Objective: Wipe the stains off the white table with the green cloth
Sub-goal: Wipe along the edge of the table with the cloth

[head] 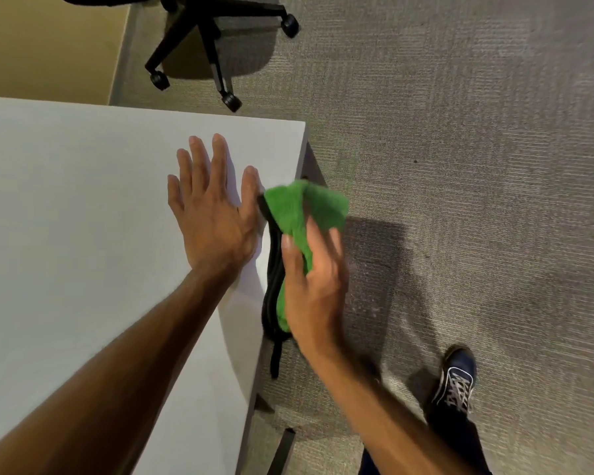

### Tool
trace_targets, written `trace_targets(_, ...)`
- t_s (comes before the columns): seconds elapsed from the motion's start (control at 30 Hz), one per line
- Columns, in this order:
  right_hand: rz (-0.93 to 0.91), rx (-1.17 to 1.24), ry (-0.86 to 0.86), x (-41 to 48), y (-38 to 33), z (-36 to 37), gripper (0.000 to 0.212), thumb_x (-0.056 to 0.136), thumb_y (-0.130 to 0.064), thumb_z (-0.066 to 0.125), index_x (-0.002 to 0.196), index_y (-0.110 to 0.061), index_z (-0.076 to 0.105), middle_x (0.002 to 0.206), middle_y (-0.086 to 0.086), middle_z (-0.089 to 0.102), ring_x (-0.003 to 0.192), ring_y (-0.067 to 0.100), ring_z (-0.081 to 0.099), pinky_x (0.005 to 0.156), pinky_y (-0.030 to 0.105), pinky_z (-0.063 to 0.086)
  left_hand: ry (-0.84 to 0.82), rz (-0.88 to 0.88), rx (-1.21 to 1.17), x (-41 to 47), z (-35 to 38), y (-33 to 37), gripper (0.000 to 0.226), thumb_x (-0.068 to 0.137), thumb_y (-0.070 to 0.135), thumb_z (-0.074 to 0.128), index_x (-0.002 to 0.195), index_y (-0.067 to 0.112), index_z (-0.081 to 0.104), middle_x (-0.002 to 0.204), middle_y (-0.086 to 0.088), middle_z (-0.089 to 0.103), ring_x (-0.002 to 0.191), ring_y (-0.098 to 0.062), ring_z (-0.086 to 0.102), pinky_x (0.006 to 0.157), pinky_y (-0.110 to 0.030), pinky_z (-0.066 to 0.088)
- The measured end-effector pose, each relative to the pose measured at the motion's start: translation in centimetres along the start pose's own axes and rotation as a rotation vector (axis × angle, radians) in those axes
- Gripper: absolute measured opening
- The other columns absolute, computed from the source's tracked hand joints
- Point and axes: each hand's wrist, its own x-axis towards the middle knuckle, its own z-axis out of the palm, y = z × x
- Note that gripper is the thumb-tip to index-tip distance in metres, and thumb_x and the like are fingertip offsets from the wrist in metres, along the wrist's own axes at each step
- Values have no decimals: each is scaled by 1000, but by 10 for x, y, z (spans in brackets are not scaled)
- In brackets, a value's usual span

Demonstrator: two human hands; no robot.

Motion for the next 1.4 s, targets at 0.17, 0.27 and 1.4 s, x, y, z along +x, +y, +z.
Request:
trace_targets(0.17,16,31,-28,-40,6,-4,44,102,-16,58,146,-17,53,117,-3,55,108,-2,58,92,14,51,1,-19,24,3,3,1,69,99,65,16,159,32,11,168,1,5,155,-19,0,126,-47,4)
trace_targets(0.27,-3,53,0,-20,0,-1,43,102,-18,56,144,-11,57,114,10,60,102,20,65,87,33,59,3,-9,17,2,3,0,67,101,62,20,159,31,10,168,1,5,155,-18,-1,125,-47,4)
trace_targets(1.4,-288,-640,-922,243,-103,48,23,92,-15,65,113,-17,73,110,9,68,105,30,63,90,45,52,-63,-45,98,6,-2,1,70,100,62,20,160,28,6,168,-1,-2,155,-22,-4,124,-53,11)
